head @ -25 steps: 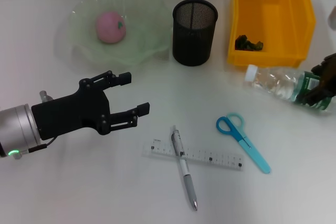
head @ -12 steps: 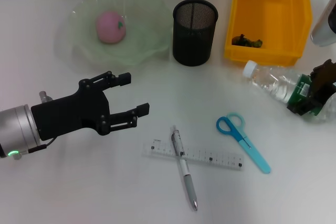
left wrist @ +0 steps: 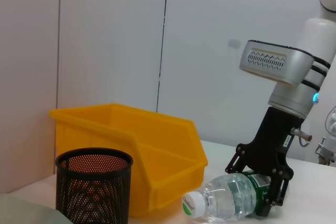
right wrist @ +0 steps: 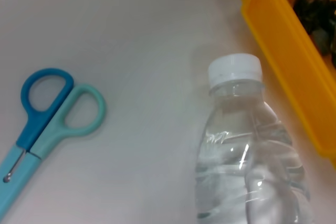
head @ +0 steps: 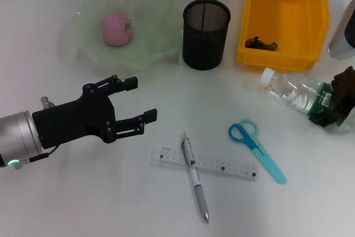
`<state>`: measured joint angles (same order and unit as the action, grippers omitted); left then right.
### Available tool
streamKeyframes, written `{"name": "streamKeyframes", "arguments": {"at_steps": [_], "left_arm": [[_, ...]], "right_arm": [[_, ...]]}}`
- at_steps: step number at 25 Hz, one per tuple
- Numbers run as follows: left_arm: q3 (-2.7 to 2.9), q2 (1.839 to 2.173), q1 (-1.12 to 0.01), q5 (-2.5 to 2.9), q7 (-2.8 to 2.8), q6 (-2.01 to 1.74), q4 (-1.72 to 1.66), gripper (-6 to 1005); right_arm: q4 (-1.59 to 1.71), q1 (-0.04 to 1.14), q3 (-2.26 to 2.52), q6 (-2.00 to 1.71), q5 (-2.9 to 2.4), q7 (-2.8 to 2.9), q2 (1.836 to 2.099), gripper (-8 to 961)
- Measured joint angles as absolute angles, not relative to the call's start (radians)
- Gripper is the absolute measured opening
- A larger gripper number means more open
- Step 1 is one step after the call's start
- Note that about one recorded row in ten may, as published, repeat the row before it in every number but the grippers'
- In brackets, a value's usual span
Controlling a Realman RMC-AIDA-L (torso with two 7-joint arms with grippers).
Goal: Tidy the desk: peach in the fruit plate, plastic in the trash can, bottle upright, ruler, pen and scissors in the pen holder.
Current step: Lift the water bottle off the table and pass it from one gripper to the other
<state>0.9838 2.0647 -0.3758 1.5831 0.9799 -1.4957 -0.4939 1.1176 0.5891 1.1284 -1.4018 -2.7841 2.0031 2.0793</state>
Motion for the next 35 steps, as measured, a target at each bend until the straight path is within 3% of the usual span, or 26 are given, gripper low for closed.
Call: {"name": "streamKeyframes", "arguments": {"at_steps": [23, 35], "left_arm": [[0.979, 2.065, -0.377, 1.582, 0.976, -1.496, -0.494, 835], [0.974, 2.075, -0.391, 1.350, 1.047, -1.587, -0.391, 834]], "right_arm": [[1.241, 0.466, 1.095, -1.486, -2.545, 1.919, 2.081, 780], [1.279, 0.285, 0.896, -1.505, -2.032, 1.674, 2.080, 761]]}}
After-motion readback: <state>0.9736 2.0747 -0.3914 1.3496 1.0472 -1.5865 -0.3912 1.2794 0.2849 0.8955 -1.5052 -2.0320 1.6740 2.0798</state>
